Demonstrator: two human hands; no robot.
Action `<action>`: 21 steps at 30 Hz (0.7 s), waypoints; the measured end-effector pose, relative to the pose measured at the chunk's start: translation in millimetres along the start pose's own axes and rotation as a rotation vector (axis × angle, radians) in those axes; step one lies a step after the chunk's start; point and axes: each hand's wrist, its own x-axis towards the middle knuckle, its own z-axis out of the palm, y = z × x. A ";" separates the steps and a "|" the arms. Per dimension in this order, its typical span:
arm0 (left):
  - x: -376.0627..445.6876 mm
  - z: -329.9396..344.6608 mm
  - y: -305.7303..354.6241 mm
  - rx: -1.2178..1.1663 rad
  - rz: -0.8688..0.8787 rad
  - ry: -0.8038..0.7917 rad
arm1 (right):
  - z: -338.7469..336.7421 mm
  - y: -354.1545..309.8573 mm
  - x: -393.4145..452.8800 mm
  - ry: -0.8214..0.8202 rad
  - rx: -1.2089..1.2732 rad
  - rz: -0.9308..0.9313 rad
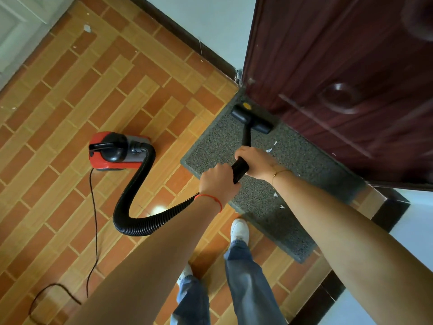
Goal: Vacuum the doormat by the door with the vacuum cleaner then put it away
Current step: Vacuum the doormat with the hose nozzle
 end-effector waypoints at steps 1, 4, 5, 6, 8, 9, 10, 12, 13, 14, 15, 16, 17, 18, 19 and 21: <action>6.1 -3.0 6.2 -0.005 0.004 0.005 | -4.7 7.4 1.6 0.002 0.001 0.009; 19.9 -11.1 21.3 -0.014 0.013 0.008 | -17.5 24.6 5.1 0.012 0.008 0.018; 23.1 -13.9 25.0 -0.019 0.013 0.005 | -21.4 28.5 6.3 0.015 0.014 0.015; 26.2 -16.4 27.7 -0.025 0.012 0.005 | -25.3 31.3 7.5 0.013 0.021 0.015; 31.7 -20.9 30.4 -0.030 0.008 0.011 | -32.2 34.4 11.6 0.011 0.024 0.012; 34.2 -22.7 30.3 -0.030 0.005 0.015 | -35.4 34.6 13.7 0.008 0.021 0.010; 36.3 -24.0 29.1 -0.032 0.002 0.018 | -38.1 33.5 15.7 0.005 0.017 0.009; 38.7 -25.8 23.9 -0.036 -0.004 0.024 | -41.3 29.8 19.7 -0.004 0.006 0.006; 38.5 -25.9 20.7 -0.039 -0.008 0.024 | -41.0 26.9 20.9 -0.008 -0.005 0.004; 36.9 -25.5 17.0 -0.045 -0.013 0.021 | -40.0 23.3 21.3 -0.009 -0.019 0.000; 34.5 -25.2 13.4 -0.050 -0.019 0.015 | -38.6 19.3 21.3 -0.014 -0.028 -0.003; 31.3 -24.6 9.7 -0.049 -0.023 0.006 | -36.5 14.5 21.1 -0.021 -0.039 -0.009; 27.0 -23.8 5.5 -0.043 -0.028 -0.003 | -34.2 8.8 20.3 -0.027 -0.053 -0.016; 22.0 -22.8 1.0 -0.040 -0.034 -0.008 | -31.9 2.5 19.2 -0.037 -0.063 -0.023; 16.5 -21.7 -4.0 -0.039 -0.042 -0.010 | -29.6 -4.3 17.8 -0.048 -0.068 -0.031; 3.8 -18.7 -14.8 -0.037 -0.054 -0.021 | -23.5 -18.7 14.0 -0.075 -0.074 -0.041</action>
